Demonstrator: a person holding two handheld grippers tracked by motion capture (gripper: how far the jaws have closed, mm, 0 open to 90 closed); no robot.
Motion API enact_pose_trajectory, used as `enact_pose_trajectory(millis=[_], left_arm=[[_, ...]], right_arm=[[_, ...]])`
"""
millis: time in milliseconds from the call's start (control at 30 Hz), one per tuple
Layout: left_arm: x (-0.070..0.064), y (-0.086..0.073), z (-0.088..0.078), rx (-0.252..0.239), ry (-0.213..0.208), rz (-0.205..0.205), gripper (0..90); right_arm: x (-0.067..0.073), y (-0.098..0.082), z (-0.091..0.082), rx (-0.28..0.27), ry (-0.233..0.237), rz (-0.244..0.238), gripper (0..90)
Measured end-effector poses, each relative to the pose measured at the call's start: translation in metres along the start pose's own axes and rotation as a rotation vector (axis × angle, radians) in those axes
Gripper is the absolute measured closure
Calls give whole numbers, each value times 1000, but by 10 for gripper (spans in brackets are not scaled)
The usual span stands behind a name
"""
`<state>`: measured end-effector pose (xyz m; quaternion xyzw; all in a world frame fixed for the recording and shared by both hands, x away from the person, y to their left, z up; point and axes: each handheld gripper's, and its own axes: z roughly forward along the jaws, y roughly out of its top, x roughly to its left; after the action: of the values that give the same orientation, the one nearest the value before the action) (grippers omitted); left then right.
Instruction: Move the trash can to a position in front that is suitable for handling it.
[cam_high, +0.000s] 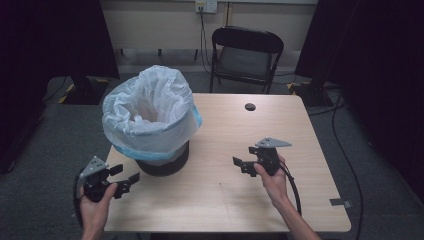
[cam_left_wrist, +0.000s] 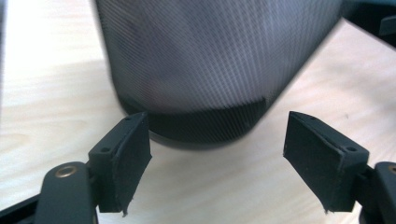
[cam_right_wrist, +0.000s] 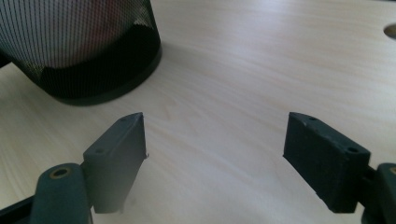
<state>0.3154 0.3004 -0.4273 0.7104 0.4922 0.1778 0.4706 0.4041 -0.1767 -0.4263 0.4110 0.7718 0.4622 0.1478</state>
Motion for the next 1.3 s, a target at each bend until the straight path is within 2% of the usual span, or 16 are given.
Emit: enact_pose_trajectory(millis=[33,133,233,300,333,400,500,533,600,700,867,1000,1133,1200,1233,1300], left_arm=[[4,4,-3,-4,8,-2,224],[12,16,-9,-23,27,5,226],[25,23,-8,-19,38,-10,229],[33,25,-7,-16,69,-16,229],[40,27,-6,-26,114,-33,227],[43,29,-5,-25,106,-34,222],[52,35,0,-31,129,-38,217],[56,38,1,-33,132,-49,215],[63,43,5,-39,131,-56,212],[72,53,14,-45,167,-75,212],[80,61,28,-58,184,-100,212],[86,64,36,-69,195,-115,212],[86,69,43,-78,207,-85,214],[90,69,46,-93,184,-130,218],[91,68,48,-101,182,-143,218],[92,67,50,-99,167,-139,237]], right_arm=[[0,0,0,0,0,0,200],[3,24,14,-16,13,-35,193],[2,38,29,-32,34,-23,192],[4,47,39,-31,51,-28,181],[5,53,44,-29,59,-34,177],[7,58,48,-34,59,-38,177],[11,77,62,-36,54,-44,177],[13,90,71,-39,40,-44,181],[14,97,75,-44,29,-44,180],[20,117,92,-50,15,-27,180],[26,126,114,-45,-60,-35,182],[27,125,127,-33,-74,-26,184],[29,125,135,-49,-48,-8,185],[31,126,137,-48,-33,-14,204],[32,126,138,-41,14,4,201],[34,126,138,-44,26,5,238]])
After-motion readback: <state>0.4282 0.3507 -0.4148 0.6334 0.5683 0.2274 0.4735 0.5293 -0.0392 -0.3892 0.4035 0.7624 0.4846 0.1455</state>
